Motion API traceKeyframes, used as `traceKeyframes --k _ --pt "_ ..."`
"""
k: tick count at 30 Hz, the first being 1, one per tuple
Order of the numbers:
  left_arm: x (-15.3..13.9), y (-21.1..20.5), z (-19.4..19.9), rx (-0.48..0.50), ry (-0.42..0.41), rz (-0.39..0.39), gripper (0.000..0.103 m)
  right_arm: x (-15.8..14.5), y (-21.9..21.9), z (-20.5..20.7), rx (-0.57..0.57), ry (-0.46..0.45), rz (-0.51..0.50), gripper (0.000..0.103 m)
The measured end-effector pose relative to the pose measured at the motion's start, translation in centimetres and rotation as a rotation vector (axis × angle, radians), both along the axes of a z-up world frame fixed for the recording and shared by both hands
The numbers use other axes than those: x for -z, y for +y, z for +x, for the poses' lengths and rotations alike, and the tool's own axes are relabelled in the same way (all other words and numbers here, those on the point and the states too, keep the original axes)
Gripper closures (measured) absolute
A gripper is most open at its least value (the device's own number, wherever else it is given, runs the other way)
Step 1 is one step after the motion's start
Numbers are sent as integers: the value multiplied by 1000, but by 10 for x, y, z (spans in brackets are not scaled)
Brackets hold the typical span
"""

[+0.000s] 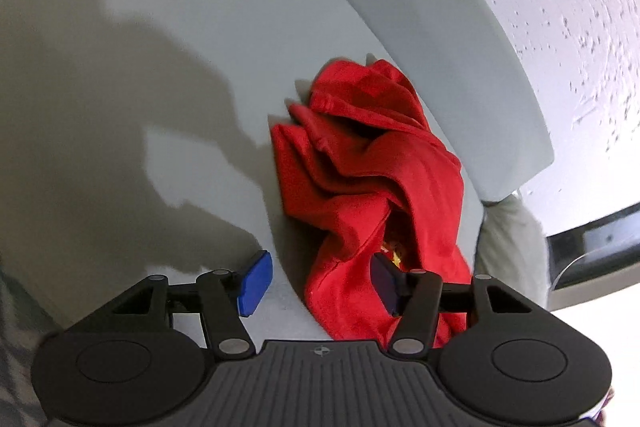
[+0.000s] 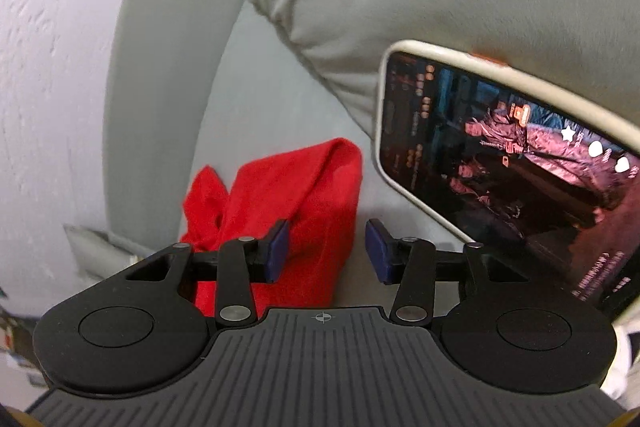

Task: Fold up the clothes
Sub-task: 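Lift the red shirt high with both grippers so it hangs open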

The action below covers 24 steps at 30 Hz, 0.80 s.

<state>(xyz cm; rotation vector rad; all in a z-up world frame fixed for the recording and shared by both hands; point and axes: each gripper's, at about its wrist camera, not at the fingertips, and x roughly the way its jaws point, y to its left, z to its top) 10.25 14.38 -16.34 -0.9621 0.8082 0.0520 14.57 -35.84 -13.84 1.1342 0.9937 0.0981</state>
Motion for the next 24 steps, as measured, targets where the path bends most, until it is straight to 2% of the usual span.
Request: traceKeyframes --k 4,7,9,11,12,15,16,17,19,20,22,24 --pt "6 -2 11 17 -29 -40 50 10 -4 2 31 3 40 60" --pt "8 -8 21 49 -42 -25 51 18 -9 5 65 13 80 63" --pt "7 -14 27 72 -49 4 51 22 -11 8 83 19 87 70" --pt "7 -19 32 93 -48 40 55 24 -9 12 74 27 55 84" --pt "6 -22 34 101 -43 59 57 24 -7 15 59 30 28 87" --pt "8 -25 37 113 -17 88 82 16 1 20 -2 19 -63 91" --pt "8 -25 37 103 8 88 99 12 4 21 -25 13 -95 91" --pt "8 -24 36 89 35 89 98 8 7 23 -46 11 -132 100" --pt "-7 -24 27 62 29 119 99 -2 17 25 -82 12 -220 102" --pt "-21 -23 22 61 1 117 99 -9 21 25 -93 9 -245 102" --pt "-53 -20 13 64 -67 104 99 -26 25 25 -103 -10 -218 102" --pt "-99 -15 8 66 -165 115 100 -51 25 27 -108 -42 -148 102"
